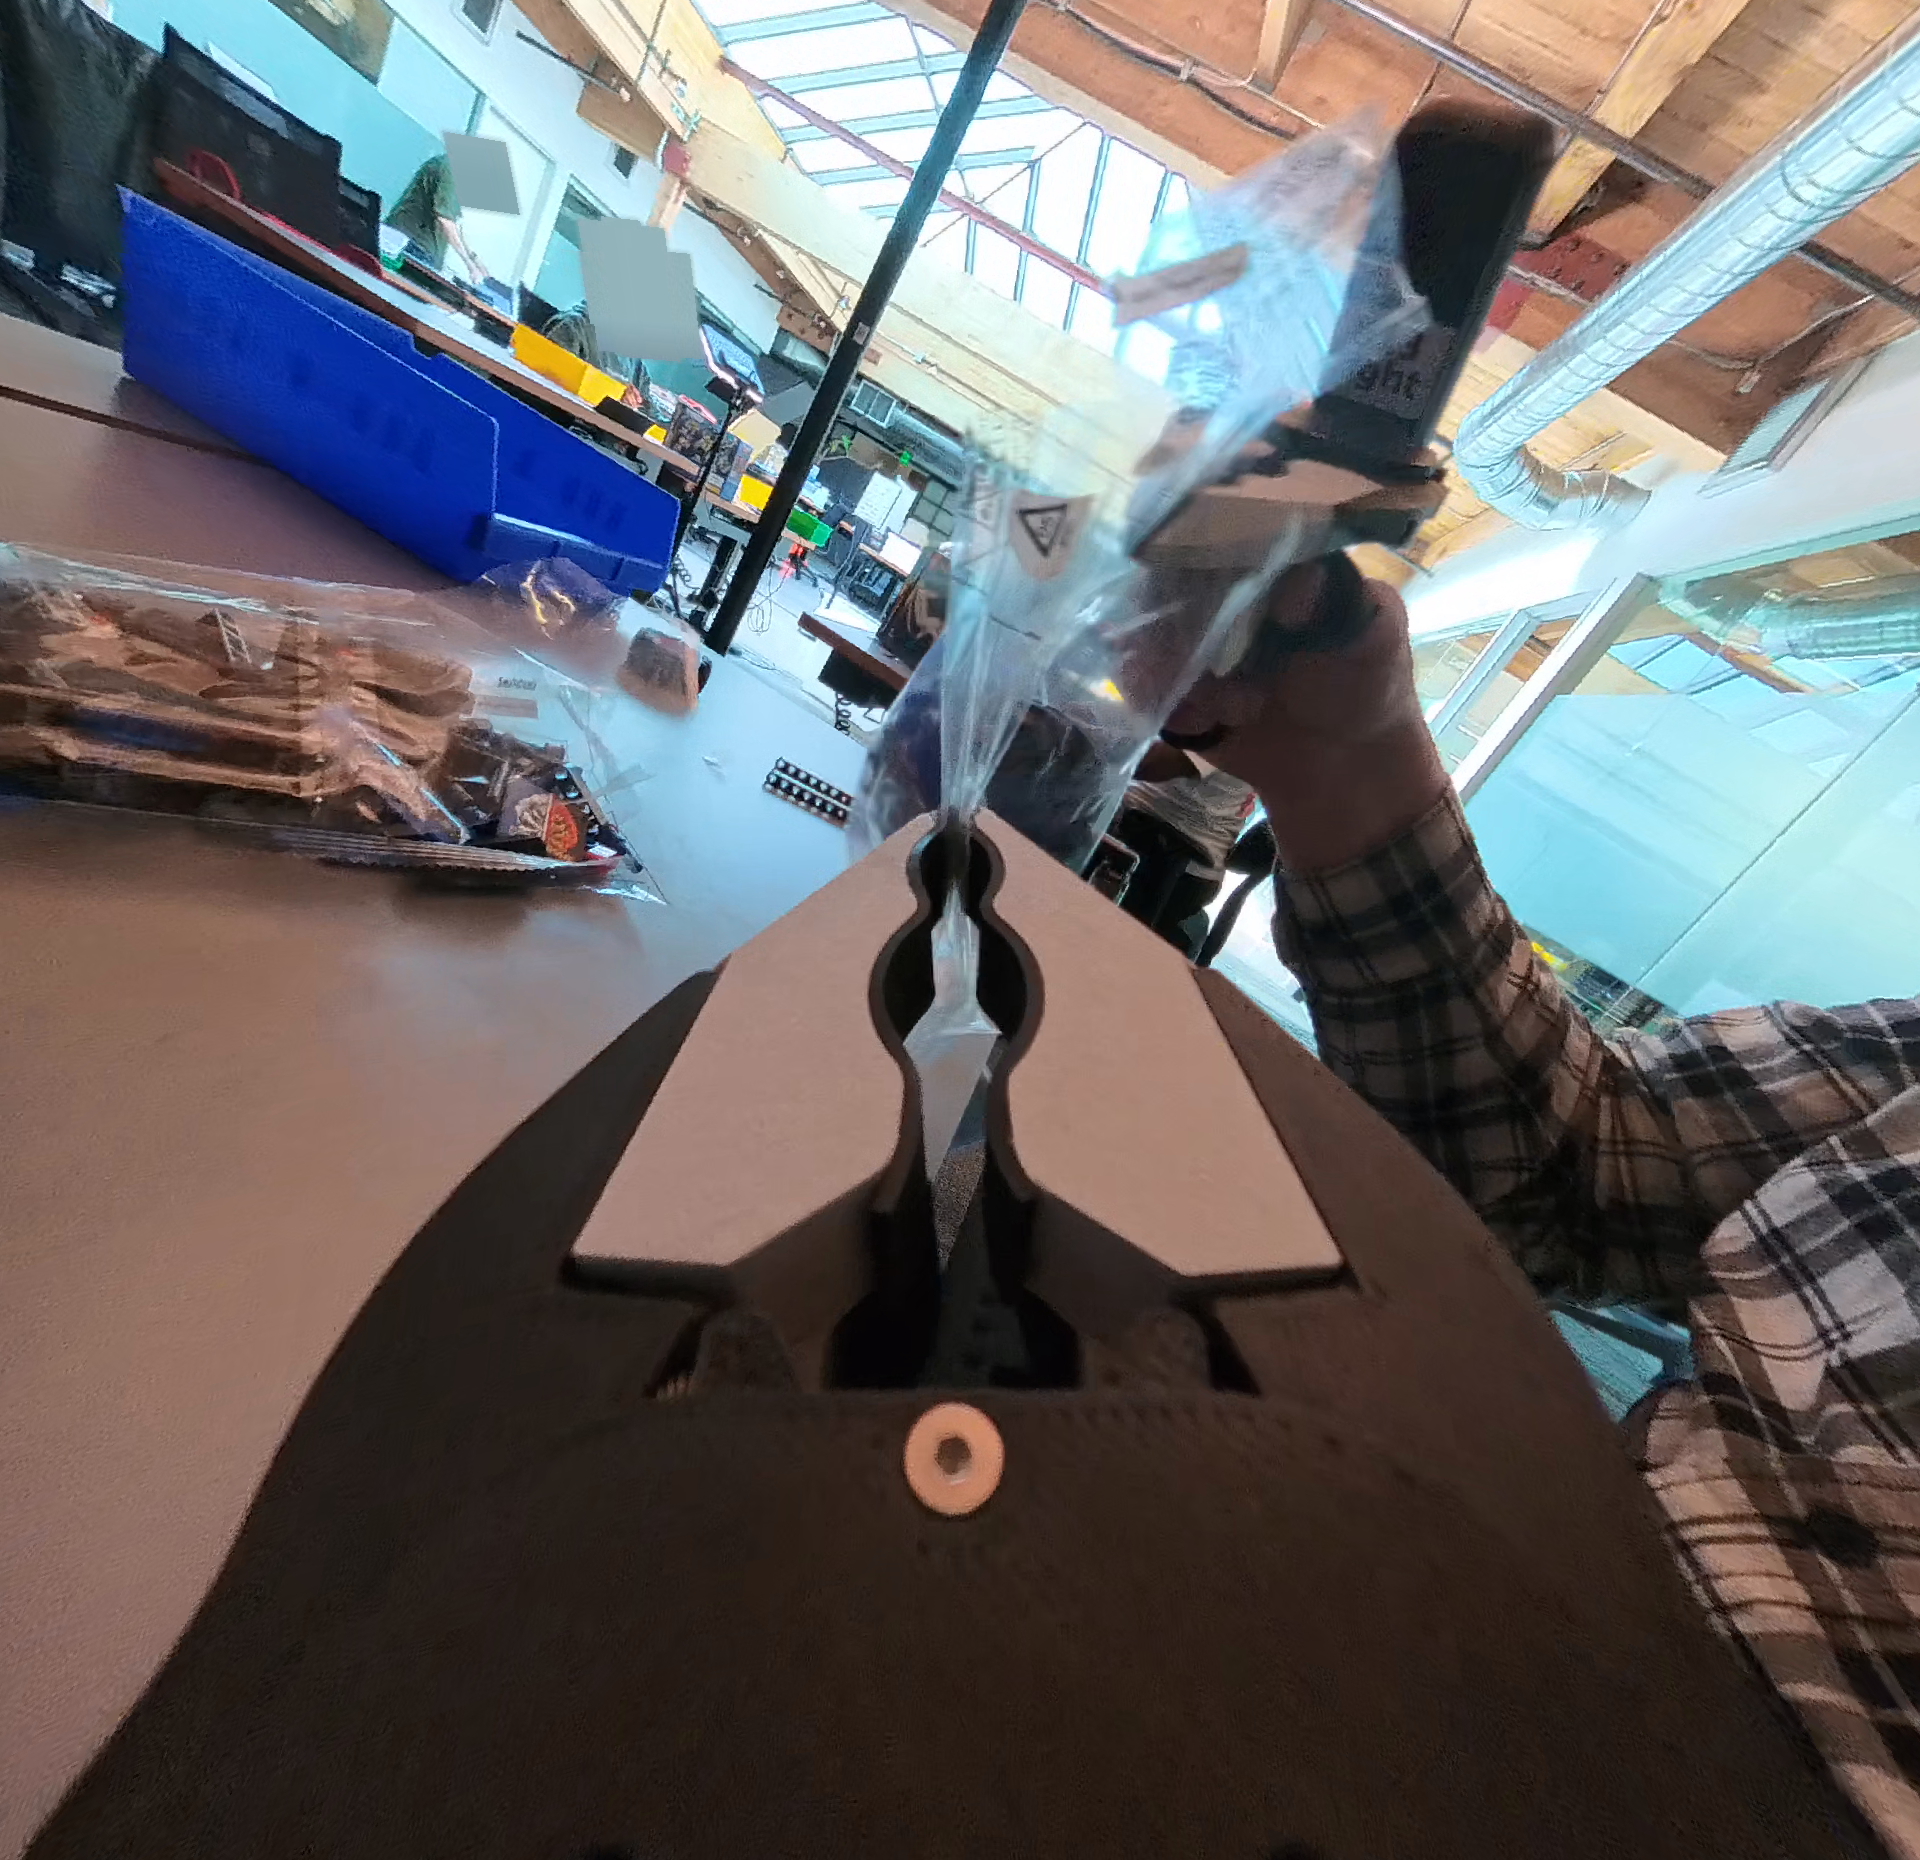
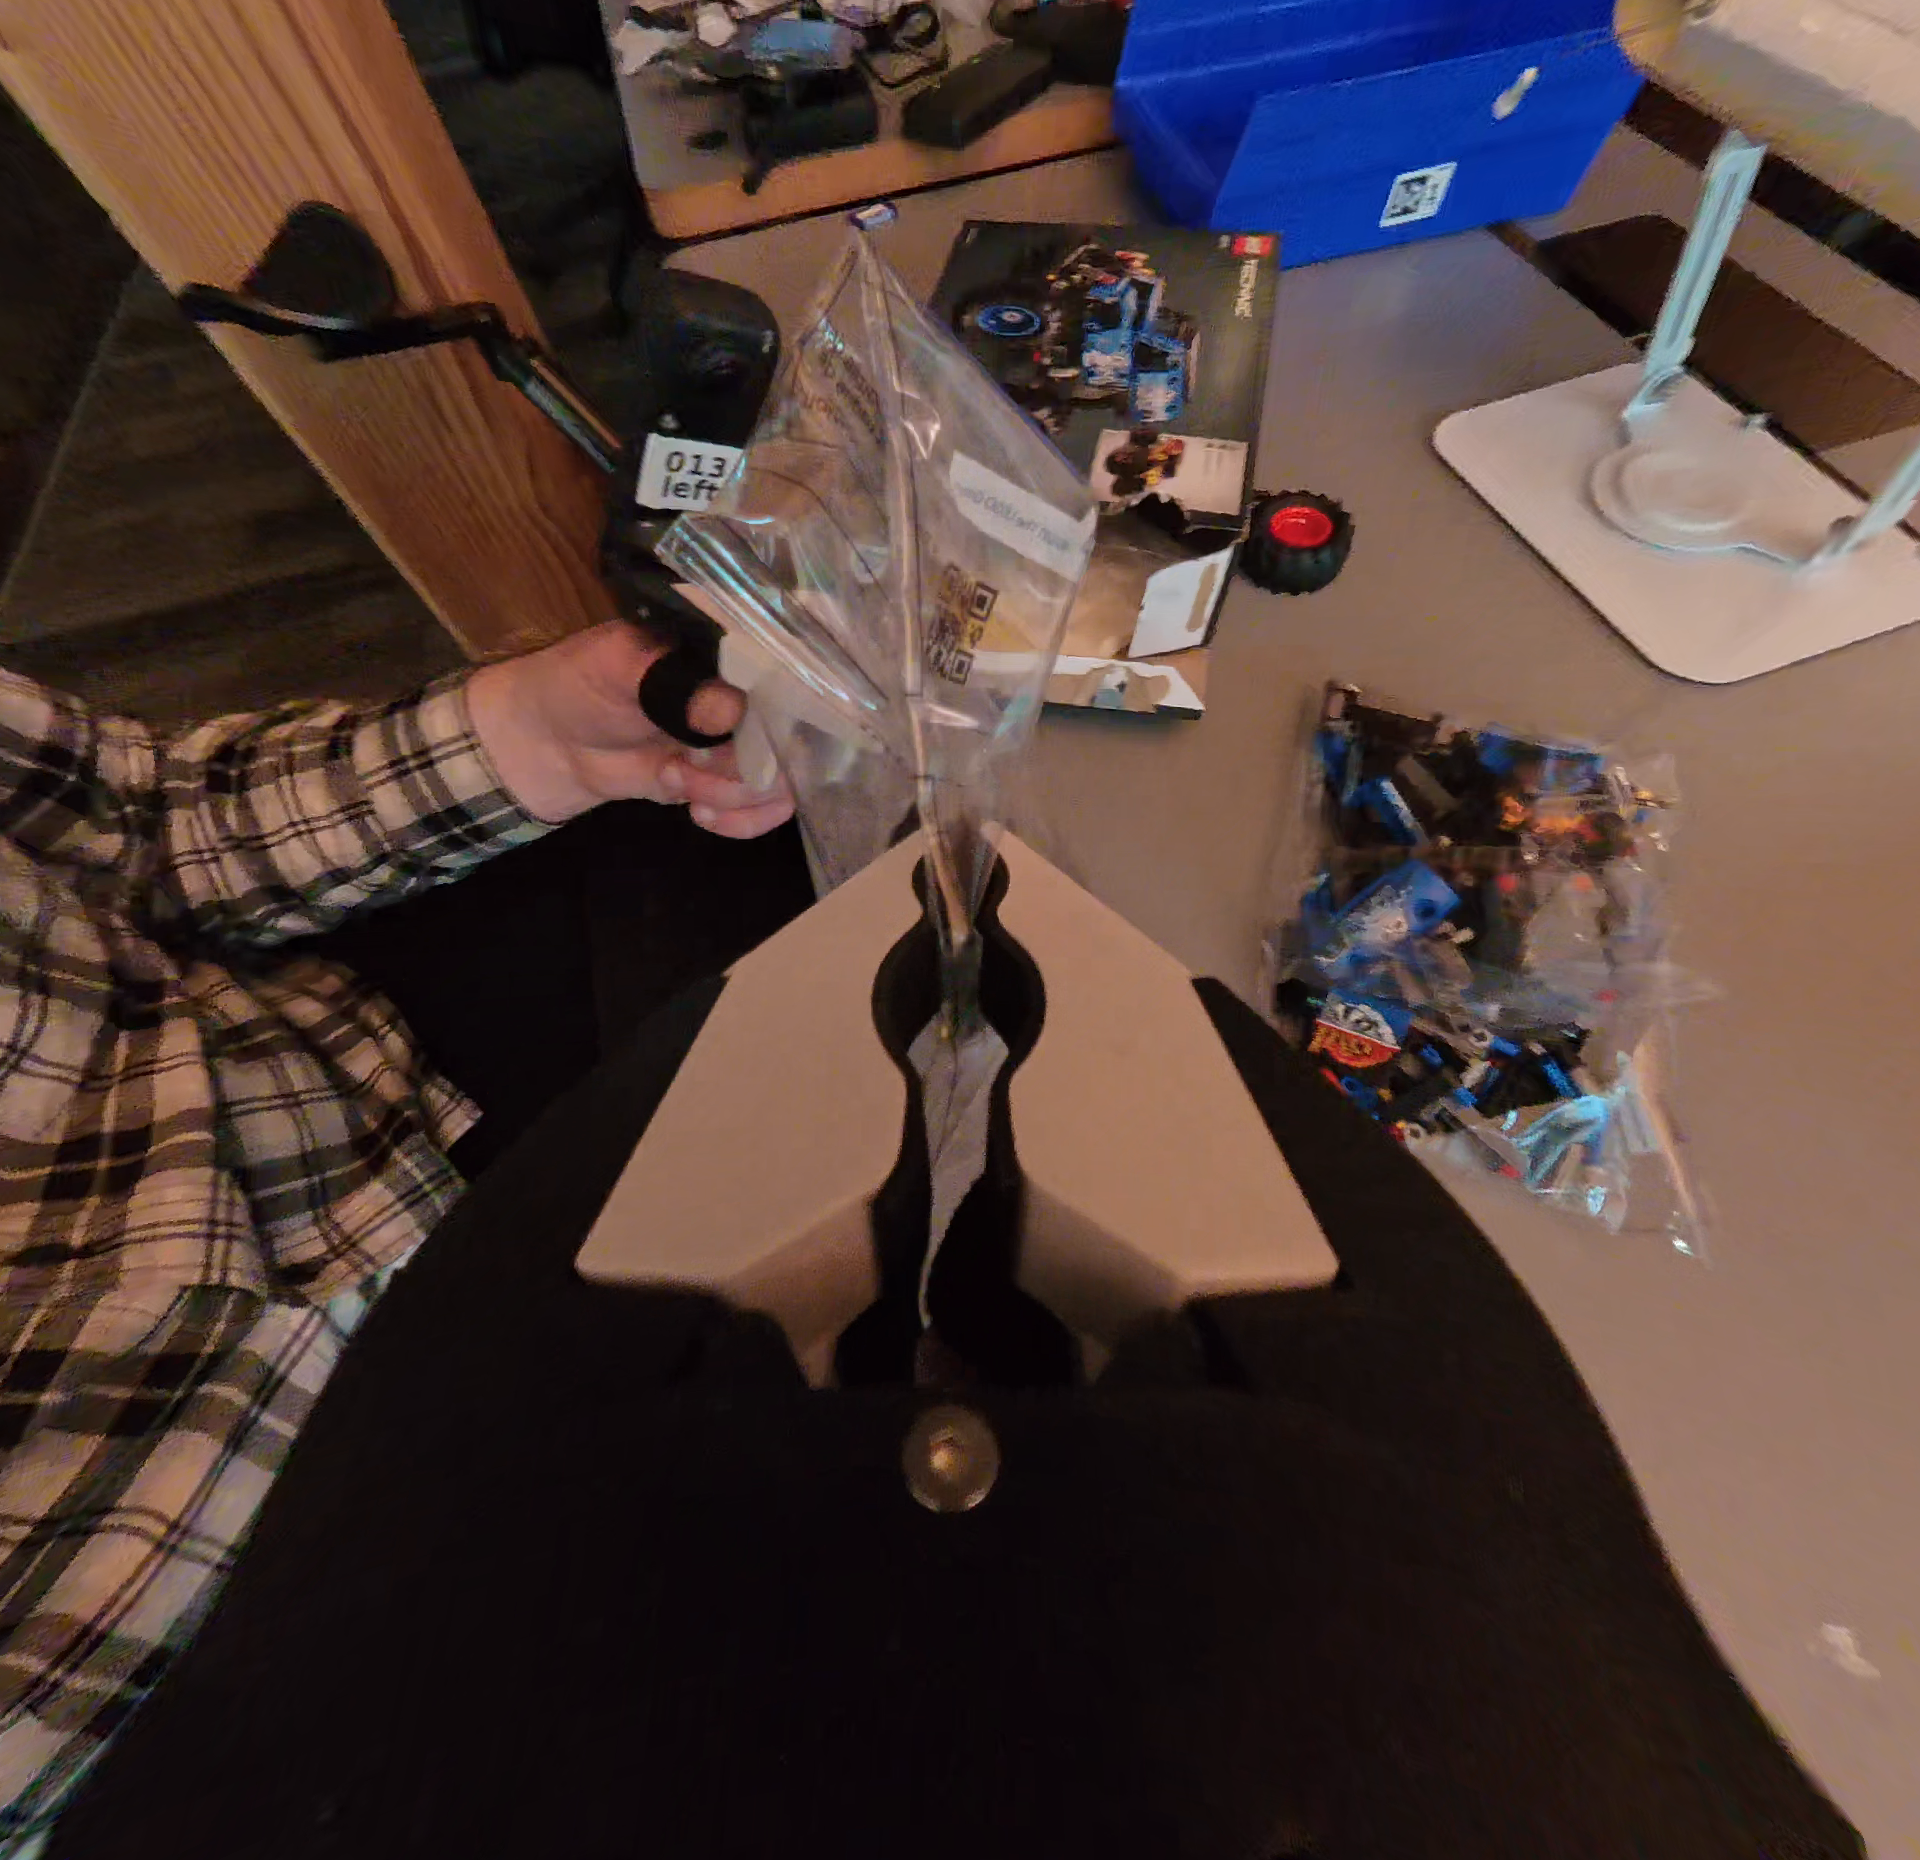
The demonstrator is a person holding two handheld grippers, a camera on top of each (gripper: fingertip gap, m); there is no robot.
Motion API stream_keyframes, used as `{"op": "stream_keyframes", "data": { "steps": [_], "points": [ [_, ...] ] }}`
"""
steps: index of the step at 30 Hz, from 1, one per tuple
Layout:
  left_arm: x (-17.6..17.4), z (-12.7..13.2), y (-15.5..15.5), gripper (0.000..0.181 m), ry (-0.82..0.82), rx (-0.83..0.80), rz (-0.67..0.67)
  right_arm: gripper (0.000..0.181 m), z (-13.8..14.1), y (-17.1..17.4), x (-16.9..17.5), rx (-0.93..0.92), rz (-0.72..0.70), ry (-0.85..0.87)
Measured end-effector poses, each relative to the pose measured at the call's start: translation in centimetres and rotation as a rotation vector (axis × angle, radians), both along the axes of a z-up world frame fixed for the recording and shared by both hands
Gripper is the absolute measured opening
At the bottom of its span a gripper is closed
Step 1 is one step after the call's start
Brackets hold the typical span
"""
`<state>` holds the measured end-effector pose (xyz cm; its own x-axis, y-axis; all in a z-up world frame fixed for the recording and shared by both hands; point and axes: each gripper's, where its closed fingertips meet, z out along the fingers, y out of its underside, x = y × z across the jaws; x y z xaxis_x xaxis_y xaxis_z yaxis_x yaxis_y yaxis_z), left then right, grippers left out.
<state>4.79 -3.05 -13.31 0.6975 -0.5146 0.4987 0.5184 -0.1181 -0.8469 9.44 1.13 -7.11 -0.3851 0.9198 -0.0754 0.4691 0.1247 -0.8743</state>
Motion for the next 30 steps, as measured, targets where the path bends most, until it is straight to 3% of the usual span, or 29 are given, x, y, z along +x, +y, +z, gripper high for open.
{"op": "stream_keyframes", "data": {
  "steps": [2,5,8,10,12,15,18,20,22,25,30],
  "points": [
    [0.2,-0.6,0.2,0.000,0.012,-0.021,-0.006,0.000,-1.6,0.9,-0.7,-0.017,-0.020,-0.089],
    [0.2,-0.5,0.1,0.000,-0.018,-0.008,-0.025,0.000,0.5,-0.4,-0.8,0.058,-0.007,-0.010],
    [0.0,-0.5,0.2,0.000,0.019,-0.013,-0.014,0.000,-1.1,0.4,-1.6,0.000,-0.017,-0.092],
    [-0.4,-0.3,0.0,0.001,0.006,0.000,-0.009,0.000,0.5,0.4,-1.6,-0.017,-0.018,-0.006],
    [-0.8,-0.4,-0.1,0.005,0.009,-0.002,-0.001,0.000,-1.2,1.3,-1.8,-0.056,-0.030,-0.077],
    [-0.6,-1.0,-0.2,0.001,0.079,-0.023,0.011,0.000,-1.2,2.6,-2.0,-0.124,-0.076,-0.015],
    [-0.3,-2.4,0.2,0.000,0.241,-0.077,0.042,0.000,-5.0,5.2,-2.1,-0.178,-0.129,-0.070],
    [-0.2,-2.8,0.3,0.000,0.303,-0.093,0.065,0.000,-5.6,5.3,-1.7,-0.252,-0.124,-0.041],
    [-0.3,-3.1,0.5,0.000,0.353,-0.093,0.091,0.017,-6.3,5.7,-0.9,-0.216,-0.135,-0.056],
    [-0.7,-3.1,0.5,0.000,0.378,-0.079,0.112,0.043,-5.8,8.7,0.8,-0.157,-0.208,-0.055],
    [-0.8,-3.5,1.0,0.000,0.418,-0.085,0.111,0.047,-3.3,18.3,4.2,-0.032,-0.505,-0.033]
  ]
}}
